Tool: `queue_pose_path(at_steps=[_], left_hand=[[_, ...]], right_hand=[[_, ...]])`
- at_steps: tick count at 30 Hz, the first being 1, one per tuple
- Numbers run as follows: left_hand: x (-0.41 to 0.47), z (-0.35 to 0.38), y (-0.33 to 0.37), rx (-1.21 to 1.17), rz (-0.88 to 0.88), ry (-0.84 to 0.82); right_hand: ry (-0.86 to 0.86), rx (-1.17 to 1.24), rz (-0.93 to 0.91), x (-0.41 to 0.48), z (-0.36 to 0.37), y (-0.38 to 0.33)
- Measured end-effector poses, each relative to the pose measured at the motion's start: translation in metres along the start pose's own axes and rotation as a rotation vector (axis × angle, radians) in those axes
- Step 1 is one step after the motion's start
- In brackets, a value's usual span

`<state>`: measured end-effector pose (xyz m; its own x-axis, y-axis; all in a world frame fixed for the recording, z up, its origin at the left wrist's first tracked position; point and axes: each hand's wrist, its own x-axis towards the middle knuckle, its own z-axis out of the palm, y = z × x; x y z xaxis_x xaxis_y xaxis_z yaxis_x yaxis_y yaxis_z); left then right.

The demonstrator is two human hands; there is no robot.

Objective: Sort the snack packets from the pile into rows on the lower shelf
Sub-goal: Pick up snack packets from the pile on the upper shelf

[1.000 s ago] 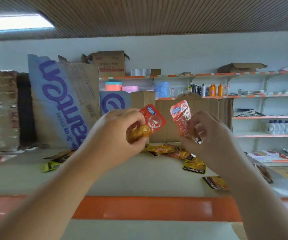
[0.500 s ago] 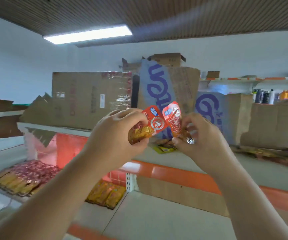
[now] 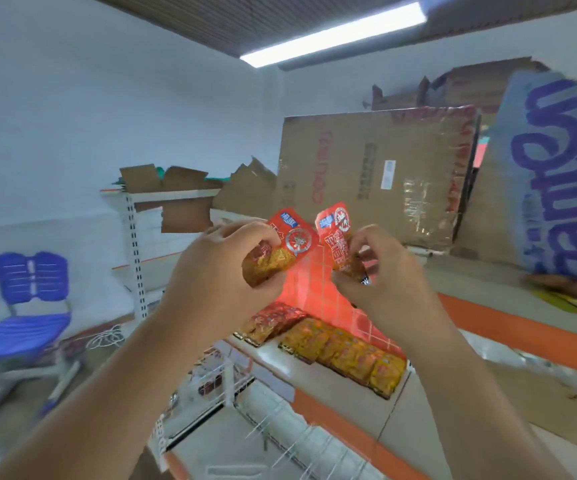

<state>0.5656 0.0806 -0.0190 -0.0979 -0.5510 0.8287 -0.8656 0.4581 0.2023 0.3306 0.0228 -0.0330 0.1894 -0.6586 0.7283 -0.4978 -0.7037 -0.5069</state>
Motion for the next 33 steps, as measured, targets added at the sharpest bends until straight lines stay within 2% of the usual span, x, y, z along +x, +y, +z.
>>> queue_pose_path(at_steps=[7, 16, 24, 33], left_hand=[[-0.02, 0.013, -0.086, 0.09, -0.157, -0.106], [0.008, 0.11, -0.199, 0.056, -0.22, -0.236], [0.03, 0.222, -0.281, 0.002, -0.295, -0.359], [-0.002, 0.31, -0.349, -0.109, -0.348, -0.517]], right_hand=[[-0.073, 0.1, 0.105, 0.012, 0.09, 0.036], [-0.16, 0.151, 0.281, 0.068, 0.202, 0.13], [-0.272, 0.046, 0.44, 0.108, 0.272, 0.214], [-0.392, -0.108, 0.608, 0.09, 0.349, 0.272]])
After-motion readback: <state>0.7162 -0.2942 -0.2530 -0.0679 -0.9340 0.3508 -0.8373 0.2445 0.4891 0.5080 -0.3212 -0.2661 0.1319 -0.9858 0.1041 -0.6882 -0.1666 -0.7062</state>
